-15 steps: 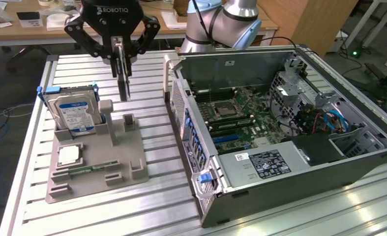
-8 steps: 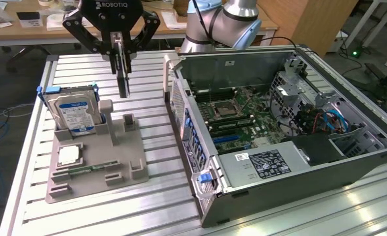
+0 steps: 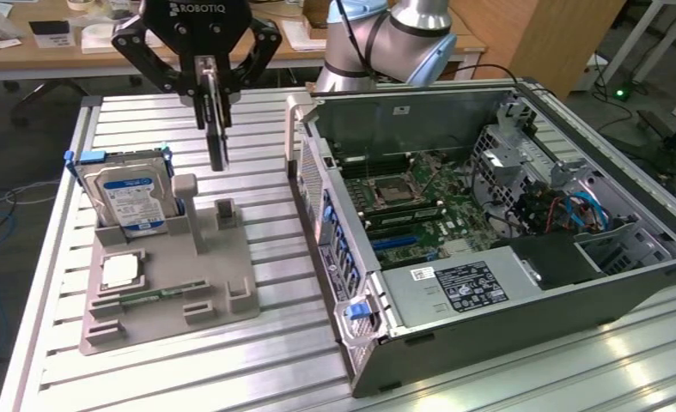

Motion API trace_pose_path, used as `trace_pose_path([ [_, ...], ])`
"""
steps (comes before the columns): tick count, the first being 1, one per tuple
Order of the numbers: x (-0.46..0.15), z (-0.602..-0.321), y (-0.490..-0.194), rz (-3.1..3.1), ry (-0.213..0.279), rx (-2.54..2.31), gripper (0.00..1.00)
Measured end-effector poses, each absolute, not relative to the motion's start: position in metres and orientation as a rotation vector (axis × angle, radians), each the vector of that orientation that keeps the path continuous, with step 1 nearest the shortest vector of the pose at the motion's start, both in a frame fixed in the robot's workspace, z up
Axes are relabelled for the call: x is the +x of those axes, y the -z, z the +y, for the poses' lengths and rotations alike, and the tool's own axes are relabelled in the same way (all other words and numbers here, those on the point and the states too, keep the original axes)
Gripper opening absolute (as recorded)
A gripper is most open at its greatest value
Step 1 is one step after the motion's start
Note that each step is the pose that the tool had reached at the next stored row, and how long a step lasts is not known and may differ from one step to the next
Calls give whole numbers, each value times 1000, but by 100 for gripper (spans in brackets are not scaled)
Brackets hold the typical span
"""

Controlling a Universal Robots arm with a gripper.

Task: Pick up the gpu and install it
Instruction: 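Pick up the gpu and move the gpu toward the slot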

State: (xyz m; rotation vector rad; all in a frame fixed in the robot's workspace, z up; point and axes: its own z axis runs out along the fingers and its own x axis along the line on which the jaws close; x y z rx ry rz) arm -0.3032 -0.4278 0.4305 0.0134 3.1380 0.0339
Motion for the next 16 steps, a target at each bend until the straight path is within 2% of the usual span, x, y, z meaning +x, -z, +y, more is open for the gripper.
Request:
trace_pose_path([
  [16,-291,-428,-431,3138,-34,14,28],
])
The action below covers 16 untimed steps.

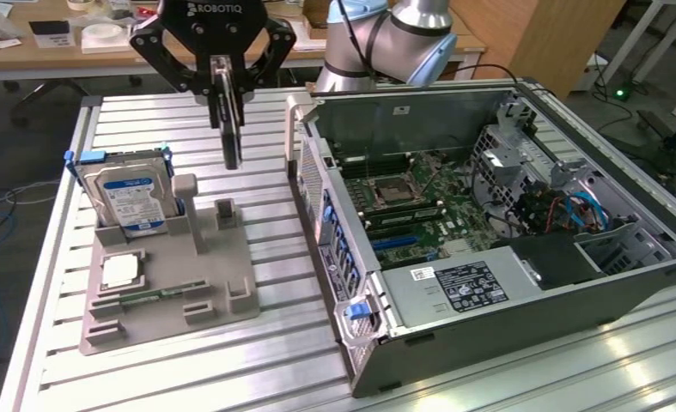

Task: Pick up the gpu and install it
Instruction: 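Pick up the gpu and move the gpu toward the slot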

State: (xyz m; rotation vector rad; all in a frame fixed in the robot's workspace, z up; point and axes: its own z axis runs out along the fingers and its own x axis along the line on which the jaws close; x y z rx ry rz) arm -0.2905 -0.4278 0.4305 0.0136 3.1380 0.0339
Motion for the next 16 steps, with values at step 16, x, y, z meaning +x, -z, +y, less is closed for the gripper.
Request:
trace_pose_path([
  [16,-278,-428,-431,3138,-34,14,28],
])
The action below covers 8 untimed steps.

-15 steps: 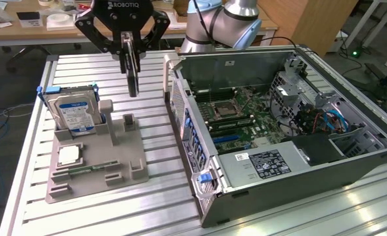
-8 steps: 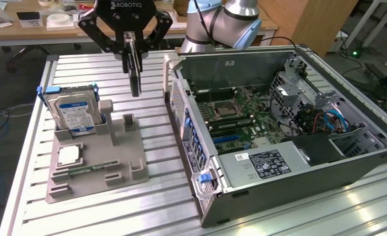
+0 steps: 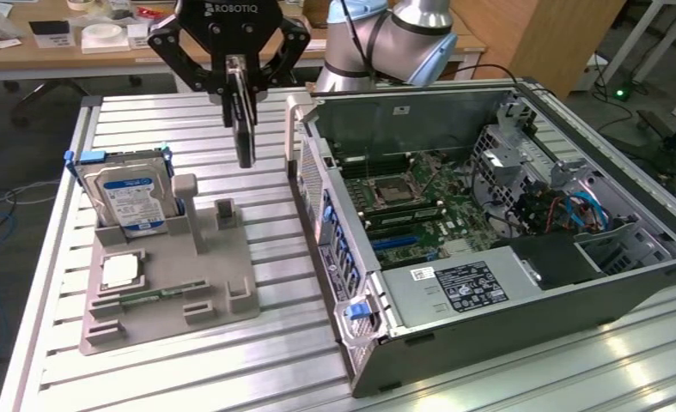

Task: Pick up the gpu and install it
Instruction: 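Pick up the gpu and move the gpu toward the slot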

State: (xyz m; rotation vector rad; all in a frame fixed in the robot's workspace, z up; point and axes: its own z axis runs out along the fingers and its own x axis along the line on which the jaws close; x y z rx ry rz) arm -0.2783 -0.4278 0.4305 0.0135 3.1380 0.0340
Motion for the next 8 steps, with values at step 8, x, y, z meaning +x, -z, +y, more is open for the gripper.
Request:
trace_pose_path([
  [8,-275,-428,-431,3138,-34,14,28],
])
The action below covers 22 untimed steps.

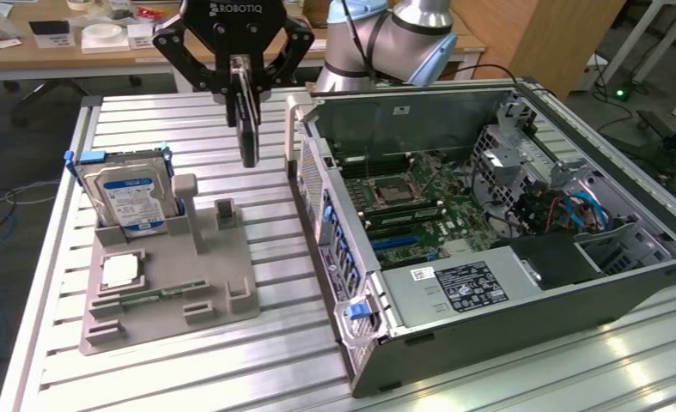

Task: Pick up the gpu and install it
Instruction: 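Pick up the gpu and move the gpu toward the slot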

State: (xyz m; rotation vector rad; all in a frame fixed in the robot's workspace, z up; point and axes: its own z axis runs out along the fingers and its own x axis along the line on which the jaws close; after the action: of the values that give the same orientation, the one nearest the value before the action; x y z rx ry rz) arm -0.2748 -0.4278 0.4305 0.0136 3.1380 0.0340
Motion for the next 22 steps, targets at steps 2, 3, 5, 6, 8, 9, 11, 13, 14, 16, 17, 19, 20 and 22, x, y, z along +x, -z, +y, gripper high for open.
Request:
trace_pose_path([
  [2,-274,-428,-431,3138,-34,13,28],
  [3,-274,-428,-431,3138,-34,14,28],
  [5,-273,-428,-431,3138,-34,13,28],
  [6,-272,-428,-431,3138,-34,14,28],
  [8,-271,-428,-431,3138,-34,14,28],
  [9,-271,-428,-431,3138,-34,14,28],
  [11,-270,-428,-431,3138,-34,14,28],
  [13,-269,-428,-431,3138,-34,14,28],
  [14,-269,-428,-430,3138,-34,13,28],
  [16,-267,-428,-431,3138,-34,14,28],
  [17,-267,-428,-431,3138,-34,14,28],
  [19,-266,-428,-431,3138,-34,14,28],
  [20,-265,-428,-431,3138,-34,13,28],
  [22,-264,-428,-431,3138,-34,13,28],
])
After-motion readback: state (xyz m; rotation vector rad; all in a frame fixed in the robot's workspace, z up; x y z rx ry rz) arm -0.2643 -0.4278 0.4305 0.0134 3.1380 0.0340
